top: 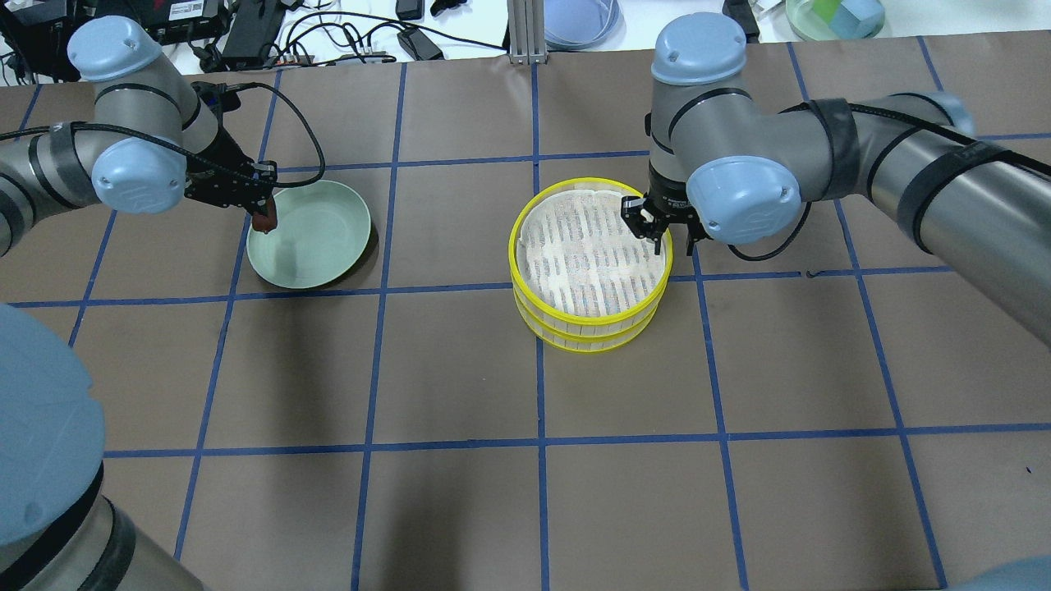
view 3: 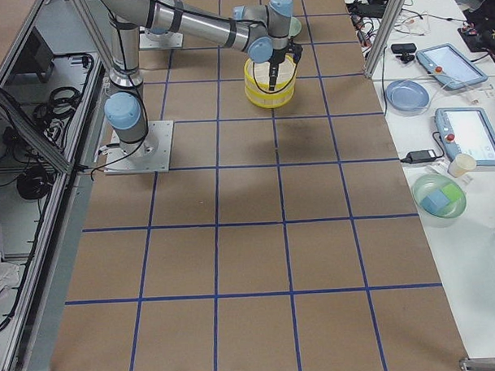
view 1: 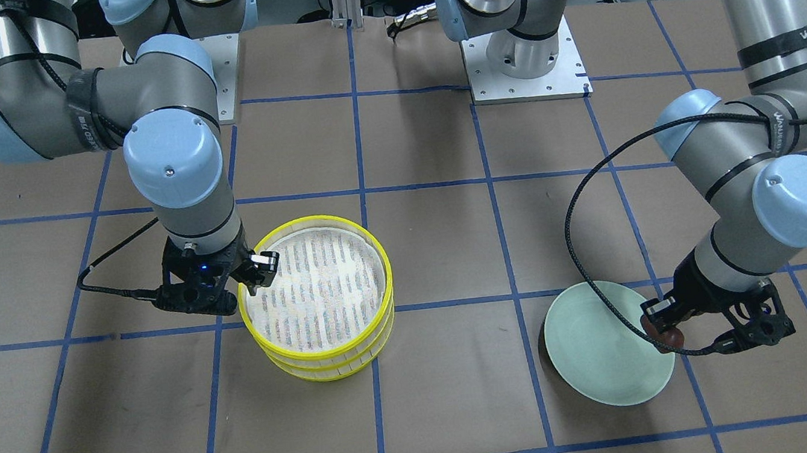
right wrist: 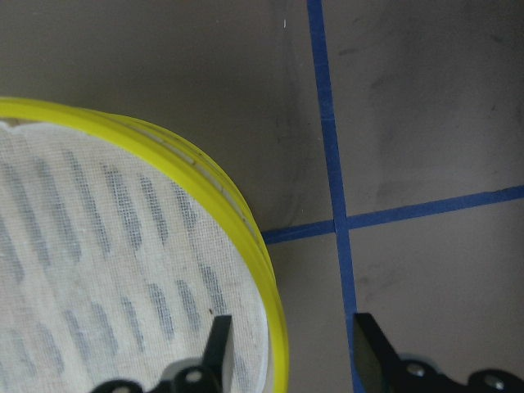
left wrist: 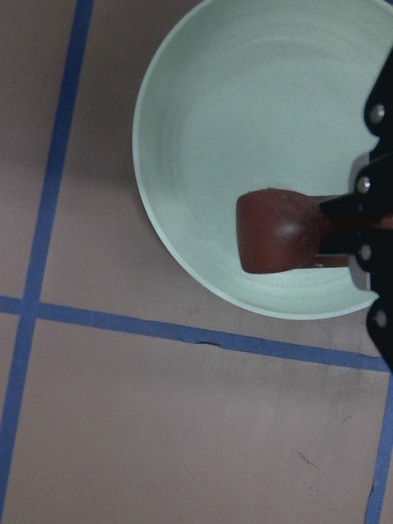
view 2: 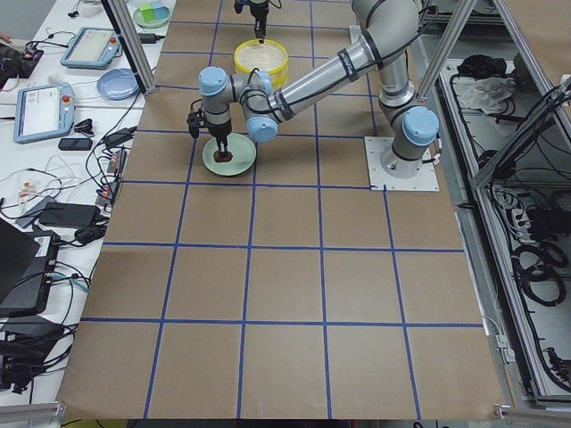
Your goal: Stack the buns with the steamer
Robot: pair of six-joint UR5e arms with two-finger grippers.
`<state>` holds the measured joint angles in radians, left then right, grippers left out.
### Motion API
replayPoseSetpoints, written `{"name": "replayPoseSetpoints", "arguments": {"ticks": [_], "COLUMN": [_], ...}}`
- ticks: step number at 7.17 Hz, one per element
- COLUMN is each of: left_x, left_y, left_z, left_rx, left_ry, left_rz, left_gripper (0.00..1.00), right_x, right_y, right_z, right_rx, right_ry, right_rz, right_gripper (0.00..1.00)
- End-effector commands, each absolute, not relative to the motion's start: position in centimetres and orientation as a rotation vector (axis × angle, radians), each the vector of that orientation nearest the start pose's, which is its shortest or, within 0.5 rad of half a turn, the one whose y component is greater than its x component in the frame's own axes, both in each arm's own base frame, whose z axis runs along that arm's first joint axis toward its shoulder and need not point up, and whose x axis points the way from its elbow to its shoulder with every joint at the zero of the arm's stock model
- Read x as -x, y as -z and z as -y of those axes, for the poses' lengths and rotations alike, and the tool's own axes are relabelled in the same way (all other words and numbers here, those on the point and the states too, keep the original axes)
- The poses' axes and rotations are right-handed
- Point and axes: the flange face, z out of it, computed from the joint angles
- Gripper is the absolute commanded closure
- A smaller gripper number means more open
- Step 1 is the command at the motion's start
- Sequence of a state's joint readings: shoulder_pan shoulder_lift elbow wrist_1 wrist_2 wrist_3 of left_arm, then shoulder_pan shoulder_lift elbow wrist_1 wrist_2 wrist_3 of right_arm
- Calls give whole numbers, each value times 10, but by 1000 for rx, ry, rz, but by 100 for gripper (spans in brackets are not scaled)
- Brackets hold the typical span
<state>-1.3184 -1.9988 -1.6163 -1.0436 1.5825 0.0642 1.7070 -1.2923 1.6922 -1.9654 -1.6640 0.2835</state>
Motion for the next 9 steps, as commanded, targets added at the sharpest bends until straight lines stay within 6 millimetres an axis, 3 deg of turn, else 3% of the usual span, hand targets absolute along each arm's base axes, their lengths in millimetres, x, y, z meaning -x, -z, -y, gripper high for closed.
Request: {"name": "replayPoseSetpoints", "arguments": {"ticks": [1,2,3,4,5,6,7,8,9], "left_x": [2,26,72,128,192,255,309,341,364], "left_y": [-350,-390,-408,-406,-407,-415,-408,-381,-350], "left_z": [631,618,608,600,586,560,540,530,520], "left_rx": [328,408,453,436,432,462,404,458,482], "left_ry": [39,-5,19,14,54,78,101,81,166], "left_rz": [-3112,-3132,-3181,-3179,-3178,-3190,-3208,-3210,-3242], "left_gripper": [87,88,87,87,87,87,86,87,84], "right_x": [-197,-197,-195,-193,-192,-193,-186,-176,-160], "right_y": [-411,-459,-504,-542,-552,-557,-548,-546,-548], "right_z": [543,535,535,533,529,523,525,530,535], "right_rx": [-232,-219,-190,-190,-188,-109,-48,79,42], "right_ry": [145,169,176,190,191,194,142,129,131], "right_rz": [-3185,-3171,-3173,-3171,-3168,-3162,-3173,-3161,-3122], "right_gripper": [0,0,0,0,0,0,0,0,0]}}
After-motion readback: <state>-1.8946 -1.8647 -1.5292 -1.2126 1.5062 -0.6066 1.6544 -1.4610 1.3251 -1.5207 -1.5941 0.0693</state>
